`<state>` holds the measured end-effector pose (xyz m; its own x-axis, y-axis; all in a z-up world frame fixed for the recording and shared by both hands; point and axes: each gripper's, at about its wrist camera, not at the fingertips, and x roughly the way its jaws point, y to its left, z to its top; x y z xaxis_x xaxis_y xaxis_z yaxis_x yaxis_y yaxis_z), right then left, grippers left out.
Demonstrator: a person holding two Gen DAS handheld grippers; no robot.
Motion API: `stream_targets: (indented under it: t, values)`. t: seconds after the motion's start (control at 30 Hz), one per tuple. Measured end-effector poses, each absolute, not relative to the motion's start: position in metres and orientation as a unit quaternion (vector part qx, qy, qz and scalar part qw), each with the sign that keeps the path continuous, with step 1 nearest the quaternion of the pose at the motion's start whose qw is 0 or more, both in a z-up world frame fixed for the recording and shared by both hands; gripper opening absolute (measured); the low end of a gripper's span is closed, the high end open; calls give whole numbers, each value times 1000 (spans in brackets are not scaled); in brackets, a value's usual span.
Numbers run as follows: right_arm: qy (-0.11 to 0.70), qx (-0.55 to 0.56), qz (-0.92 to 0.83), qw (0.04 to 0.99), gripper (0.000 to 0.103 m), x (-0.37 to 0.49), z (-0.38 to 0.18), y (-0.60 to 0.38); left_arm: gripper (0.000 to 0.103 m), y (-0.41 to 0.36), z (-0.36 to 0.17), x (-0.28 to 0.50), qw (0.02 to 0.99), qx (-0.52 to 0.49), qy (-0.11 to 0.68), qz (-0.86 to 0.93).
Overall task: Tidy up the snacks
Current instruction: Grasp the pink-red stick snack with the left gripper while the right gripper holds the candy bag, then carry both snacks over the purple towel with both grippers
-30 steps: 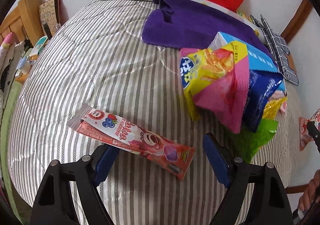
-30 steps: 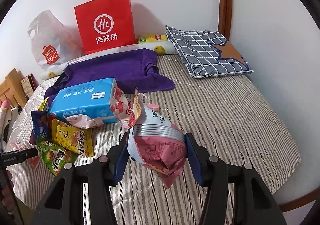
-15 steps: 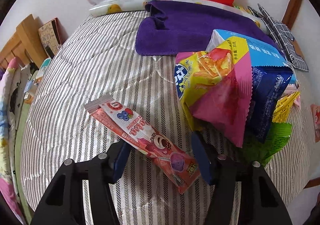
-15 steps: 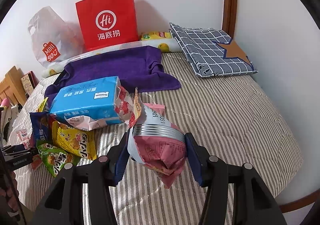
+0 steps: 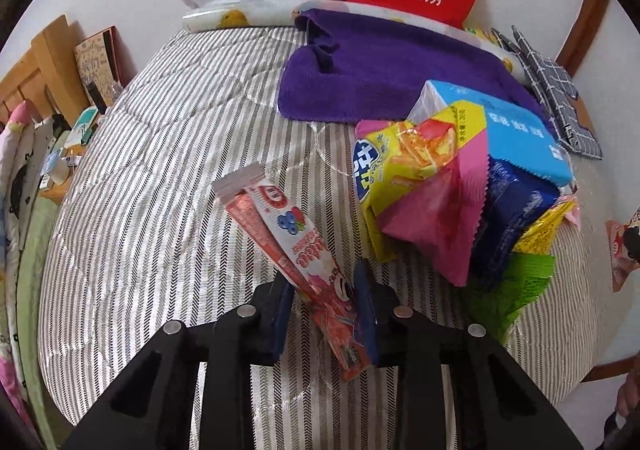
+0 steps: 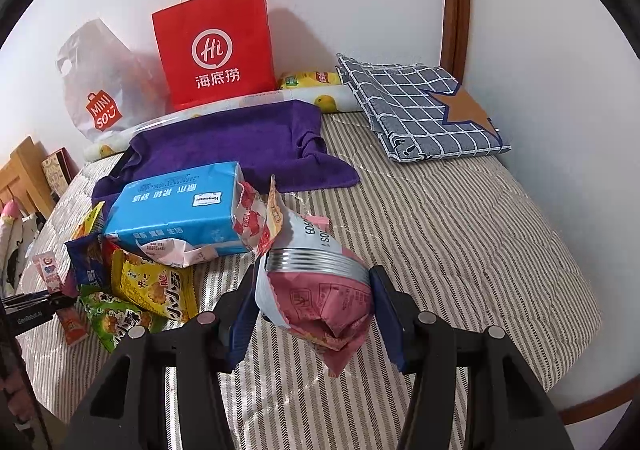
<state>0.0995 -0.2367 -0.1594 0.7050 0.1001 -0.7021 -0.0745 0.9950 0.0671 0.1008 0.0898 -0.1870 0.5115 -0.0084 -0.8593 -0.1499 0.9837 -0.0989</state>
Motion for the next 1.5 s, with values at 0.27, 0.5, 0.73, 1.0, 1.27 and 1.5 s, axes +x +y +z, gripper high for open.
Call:
stream_targets:
  t: [0.27, 0.5, 0.73, 1.0, 1.27, 1.5]
  values:
    - [370, 18, 47, 928, 51, 91, -150, -240, 22, 93, -176, 91, 871, -95, 481, 31]
    - [361, 19, 49, 931, 51, 80, -144, -239, 21, 93, -165, 82, 877, -98, 469, 26]
    - [350, 17, 53, 935, 51, 71, -136, -237, 21, 89, -151, 73, 886, -95, 453, 19]
    - [341, 19, 57, 938, 51, 67, -127, -235, 21, 81, -135, 68, 894, -90, 439, 8]
    - [338, 18, 62, 939, 51, 70, -119, -232, 21, 70, -119, 72, 900, -82, 429, -3]
    - [339, 18, 68, 938, 51, 82, -112, -227, 21, 62, -109, 87, 901, -80, 426, -14]
